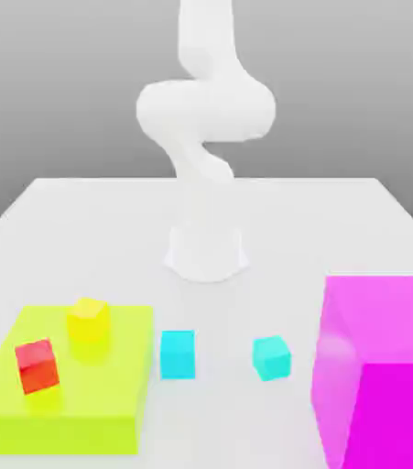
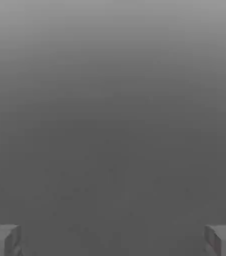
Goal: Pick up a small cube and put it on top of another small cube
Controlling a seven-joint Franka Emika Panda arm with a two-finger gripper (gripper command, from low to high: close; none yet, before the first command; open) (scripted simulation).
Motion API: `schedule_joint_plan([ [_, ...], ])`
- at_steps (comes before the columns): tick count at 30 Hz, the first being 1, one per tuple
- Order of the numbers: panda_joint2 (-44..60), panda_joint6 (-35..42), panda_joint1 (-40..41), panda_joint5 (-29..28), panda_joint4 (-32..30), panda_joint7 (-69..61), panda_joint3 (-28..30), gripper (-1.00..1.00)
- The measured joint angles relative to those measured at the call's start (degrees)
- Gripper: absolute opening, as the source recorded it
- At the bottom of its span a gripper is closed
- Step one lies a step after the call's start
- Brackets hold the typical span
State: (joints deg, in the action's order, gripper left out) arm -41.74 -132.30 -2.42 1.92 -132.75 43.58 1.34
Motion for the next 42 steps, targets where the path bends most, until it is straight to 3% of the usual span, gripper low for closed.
schedule_joint_plan([
  [10,20.7,-3.0,-5.7,3.6,-11.2,-9.9,2.5,0.00],
  [17,35.1,-6.4,-7.5,1.4,-19.9,-13.2,1.0,0.00],
  [24,39.4,-22.7,-12.5,-3.8,-30.6,-4.0,-3.2,0.00],
  [28,39.8,-32.4,-13.3,-2.5,-34.4,2.3,-4.0,0.00],
  [36,55.2,-46.4,-14.9,-3.6,-32.5,5.1,-1.6,0.00],
  [37,56.5,-47.5,-15.1,-3.7,-32.3,5.2,-1.4,-1.00],
  [42,56.5,-47.5,-15.1,-3.9,-32.3,5.3,-1.5,-1.00],
])
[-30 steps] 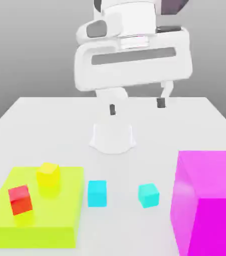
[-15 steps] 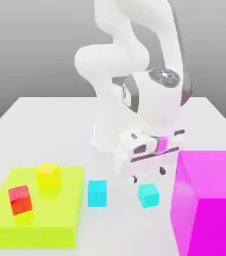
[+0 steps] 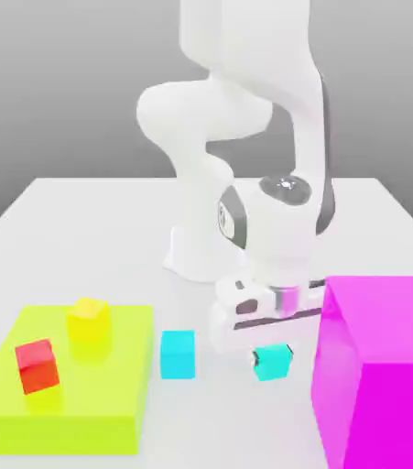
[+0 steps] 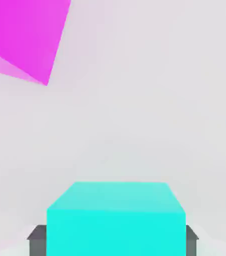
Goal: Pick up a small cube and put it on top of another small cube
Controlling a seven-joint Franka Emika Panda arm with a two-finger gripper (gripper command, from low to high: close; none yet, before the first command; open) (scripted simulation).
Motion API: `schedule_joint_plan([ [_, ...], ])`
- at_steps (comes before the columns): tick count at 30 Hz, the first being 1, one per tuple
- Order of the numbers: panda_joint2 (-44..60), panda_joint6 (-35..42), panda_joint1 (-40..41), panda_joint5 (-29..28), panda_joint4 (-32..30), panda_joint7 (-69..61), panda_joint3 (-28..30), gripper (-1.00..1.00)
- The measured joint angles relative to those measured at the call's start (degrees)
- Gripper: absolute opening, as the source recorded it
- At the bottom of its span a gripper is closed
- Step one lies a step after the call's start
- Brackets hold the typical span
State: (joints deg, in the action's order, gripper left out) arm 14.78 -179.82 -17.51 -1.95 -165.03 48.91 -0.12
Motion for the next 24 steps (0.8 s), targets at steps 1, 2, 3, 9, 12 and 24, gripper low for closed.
schedule_joint_plan([
  [1,0.7,-0.5,-0.1,0.0,0.1,0.0,0.1,-1.00],
  [2,0.0,0.0,0.0,-0.1,0.0,0.1,0.0,-1.00],
  [3,-1.4,1.1,0.2,-0.1,-0.3,0.1,-0.1,-1.00],
  [9,-13.2,10.7,0.8,1.7,-2.5,-1.3,-1.3,-1.00],
  [12,-17.2,17.0,-1.7,3.2,-1.2,0.0,-2.4,-1.00],
  [24,-23.5,46.7,-8.2,10.6,15.6,13.8,-7.2,-1.00],
])
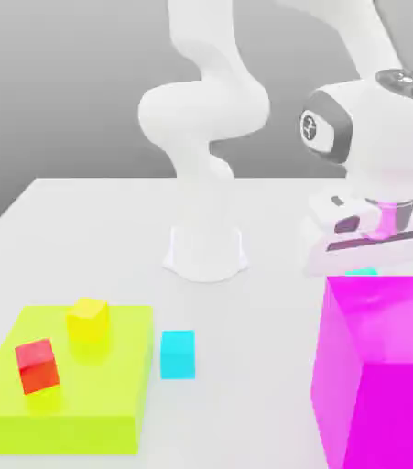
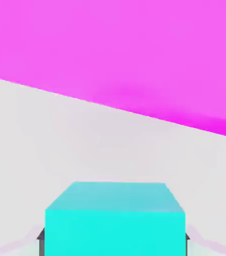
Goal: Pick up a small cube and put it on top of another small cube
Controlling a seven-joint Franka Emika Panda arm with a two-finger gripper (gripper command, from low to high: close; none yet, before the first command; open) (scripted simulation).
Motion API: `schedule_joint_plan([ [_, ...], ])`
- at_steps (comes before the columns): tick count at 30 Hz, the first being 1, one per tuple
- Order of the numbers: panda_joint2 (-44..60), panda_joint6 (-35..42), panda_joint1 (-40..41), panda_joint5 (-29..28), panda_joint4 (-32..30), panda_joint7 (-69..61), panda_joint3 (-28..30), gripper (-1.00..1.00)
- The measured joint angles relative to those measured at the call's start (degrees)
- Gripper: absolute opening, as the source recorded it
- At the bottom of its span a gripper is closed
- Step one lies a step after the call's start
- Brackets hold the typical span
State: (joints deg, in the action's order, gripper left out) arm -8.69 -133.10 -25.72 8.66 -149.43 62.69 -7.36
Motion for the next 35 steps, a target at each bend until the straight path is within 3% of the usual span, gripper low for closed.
schedule_joint_plan([
  [5,-1.5,10.8,2.1,1.2,7.6,6.6,1.4,-1.00],
  [15,-0.7,14.9,14.0,-2.1,14.5,12.7,12.0,-1.00],
  [26,4.3,-2.7,32.1,-9.4,8.6,6.9,26.8,-1.00],
  [30,10.8,-11.7,34.8,-7.0,6.6,3.6,27.0,-1.00],
  [31,12.8,-14.0,34.7,-5.8,6.2,2.7,26.6,1.00],
  [35,12.8,-14.0,34.7,-5.8,6.2,2.7,26.6,1.00],
])
